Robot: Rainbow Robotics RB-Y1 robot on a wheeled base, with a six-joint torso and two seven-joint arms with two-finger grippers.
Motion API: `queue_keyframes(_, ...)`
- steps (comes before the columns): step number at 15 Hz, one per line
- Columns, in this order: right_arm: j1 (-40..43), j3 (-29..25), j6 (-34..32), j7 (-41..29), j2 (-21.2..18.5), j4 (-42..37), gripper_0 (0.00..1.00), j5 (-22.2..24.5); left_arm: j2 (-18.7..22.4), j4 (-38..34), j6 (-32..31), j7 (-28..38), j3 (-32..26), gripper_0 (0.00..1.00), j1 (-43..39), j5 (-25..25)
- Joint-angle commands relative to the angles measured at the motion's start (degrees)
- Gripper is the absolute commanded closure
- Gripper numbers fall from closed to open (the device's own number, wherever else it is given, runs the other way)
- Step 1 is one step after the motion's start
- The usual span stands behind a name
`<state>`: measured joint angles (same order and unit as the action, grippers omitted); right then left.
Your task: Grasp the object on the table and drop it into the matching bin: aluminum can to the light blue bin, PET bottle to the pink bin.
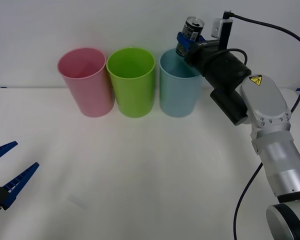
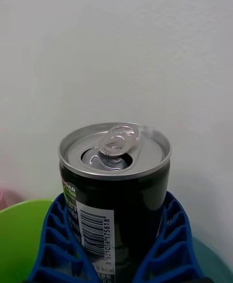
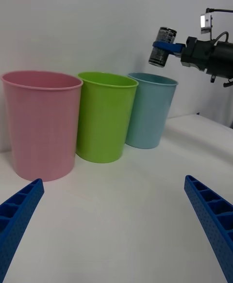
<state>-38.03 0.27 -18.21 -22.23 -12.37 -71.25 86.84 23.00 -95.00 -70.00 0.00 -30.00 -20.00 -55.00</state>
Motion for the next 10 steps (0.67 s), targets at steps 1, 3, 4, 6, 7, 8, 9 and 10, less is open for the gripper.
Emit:
queue_keyframes(1,-0.3,0.0,0.4,0.1,0.2,0.4,1.0,0.6,0.0,0.0,0.0,0.0,0.0,0.0,0.0,0.0)
queue_keyframes(3,-0.2,0.1,0.4,0.2,0.3,0.4,1.0,0.6,0.0,0.0,0.0,0.0,0.0,0.0,0.0,0.0)
queue_keyframes(4,-0.2,0.1,0.3,0.3,0.3,0.3,1.0,0.6,0.0,0.0,0.0,0.0,0.0,0.0,0.0,0.0)
queue_keyframes(6,-0.2,0.0,0.3,0.5,0.2,0.3,0.58,0.6,0.0,0.0,0.0,0.0,0.0,0.0,0.0,0.0)
queue_keyframes(7,-0.2,-0.1,0.3,0.8,0.2,0.3,0.06,0.6,0.0,0.0,0.0,0.0,0.0,0.0,0.0,0.0)
queue_keyframes(8,-0.1,-0.1,0.2,1.0,0.2,0.3,0.0,0.6,0.0,0.0,0.0,0.0,0.0,0.0,0.0,0.0)
queue_keyframes(9,-0.2,-0.4,-0.1,1.0,0.2,0.3,0.0,0.6,0.0,0.0,0.0,0.0,0.0,0.0,0.0,0.0)
queue_keyframes(10,-0.1,-0.6,-0.5,1.2,0.2,0.3,0.0,0.6,0.0,0.0,0.0,0.0,0.0,0.0,0.0,0.0)
